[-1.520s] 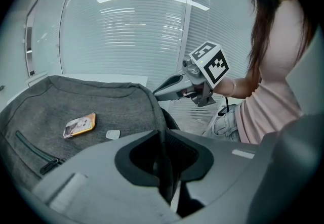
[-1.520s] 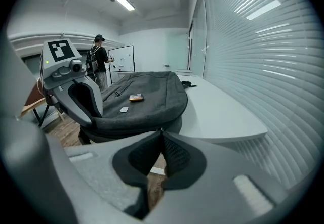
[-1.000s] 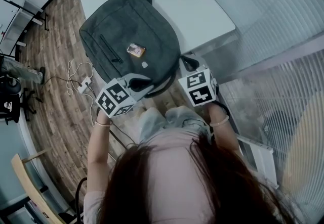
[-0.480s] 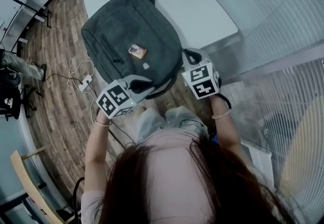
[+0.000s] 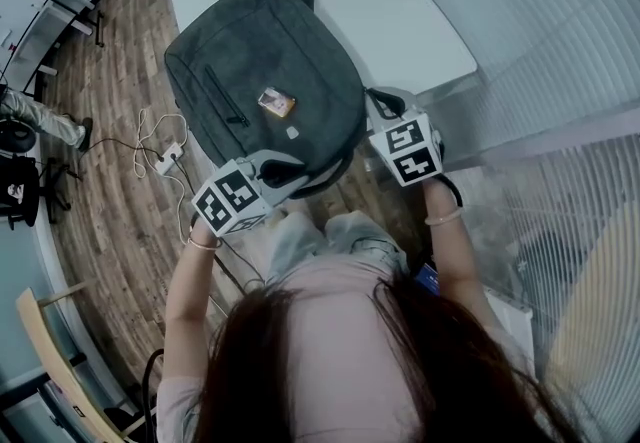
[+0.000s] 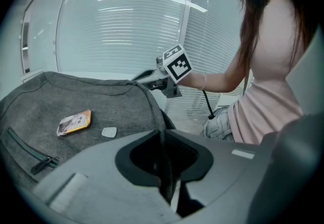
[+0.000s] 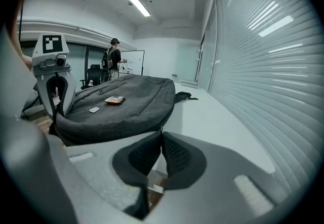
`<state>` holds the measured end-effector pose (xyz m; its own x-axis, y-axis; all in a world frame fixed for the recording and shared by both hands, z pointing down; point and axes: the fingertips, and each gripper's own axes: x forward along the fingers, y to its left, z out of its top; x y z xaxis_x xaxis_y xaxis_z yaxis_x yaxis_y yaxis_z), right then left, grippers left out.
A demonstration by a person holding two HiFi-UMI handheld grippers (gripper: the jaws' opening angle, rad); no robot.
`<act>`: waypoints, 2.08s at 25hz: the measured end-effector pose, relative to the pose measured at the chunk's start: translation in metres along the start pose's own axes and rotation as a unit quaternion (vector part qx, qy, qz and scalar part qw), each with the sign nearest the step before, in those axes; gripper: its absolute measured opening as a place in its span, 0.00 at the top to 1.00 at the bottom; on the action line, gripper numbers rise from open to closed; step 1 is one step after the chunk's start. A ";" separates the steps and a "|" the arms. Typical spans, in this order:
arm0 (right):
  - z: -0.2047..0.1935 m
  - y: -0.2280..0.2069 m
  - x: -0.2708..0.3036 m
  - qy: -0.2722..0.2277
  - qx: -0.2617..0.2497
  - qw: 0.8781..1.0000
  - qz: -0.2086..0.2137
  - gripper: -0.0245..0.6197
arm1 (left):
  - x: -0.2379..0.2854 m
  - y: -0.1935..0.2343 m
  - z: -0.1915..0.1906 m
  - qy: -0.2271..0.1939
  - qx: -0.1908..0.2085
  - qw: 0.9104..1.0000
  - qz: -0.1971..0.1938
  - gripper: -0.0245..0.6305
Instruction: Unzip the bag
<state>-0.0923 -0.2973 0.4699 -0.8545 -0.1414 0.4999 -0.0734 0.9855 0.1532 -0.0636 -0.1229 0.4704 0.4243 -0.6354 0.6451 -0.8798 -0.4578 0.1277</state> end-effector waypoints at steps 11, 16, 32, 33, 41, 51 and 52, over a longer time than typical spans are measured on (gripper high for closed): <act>0.005 -0.010 0.018 -0.005 -0.031 0.999 0.033 0.94 | 0.000 0.001 -0.002 0.003 -0.003 1.000 -0.007 0.89; 0.008 -0.013 0.024 -0.005 -0.040 0.998 0.039 0.94 | 0.001 0.000 -0.003 0.008 -0.006 1.000 -0.012 0.89; 0.021 -0.026 0.047 0.007 -0.094 0.994 0.046 0.94 | 0.002 0.001 -0.003 0.013 -0.010 1.000 -0.023 0.89; 0.021 -0.026 0.049 0.008 -0.097 0.994 0.047 0.94 | 0.002 0.001 -0.003 0.013 -0.011 1.000 -0.024 0.89; 0.024 -0.029 0.057 0.010 -0.106 0.993 0.050 0.94 | 0.002 0.001 -0.003 0.016 -0.014 0.999 -0.030 0.89; 0.033 -0.033 0.071 0.006 -0.147 0.987 0.060 0.94 | 0.003 0.002 -0.005 0.024 -0.020 0.999 -0.042 0.89; 0.034 -0.033 0.072 0.005 -0.148 0.987 0.060 0.94 | 0.003 0.002 -0.005 0.025 -0.020 0.999 -0.042 0.89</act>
<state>-0.1692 -0.3370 0.4723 -0.8430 -0.0266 0.5373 0.1834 0.9248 0.3334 -0.0654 -0.1227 0.4767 0.4876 -0.5637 0.6667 -0.8494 -0.4828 0.2131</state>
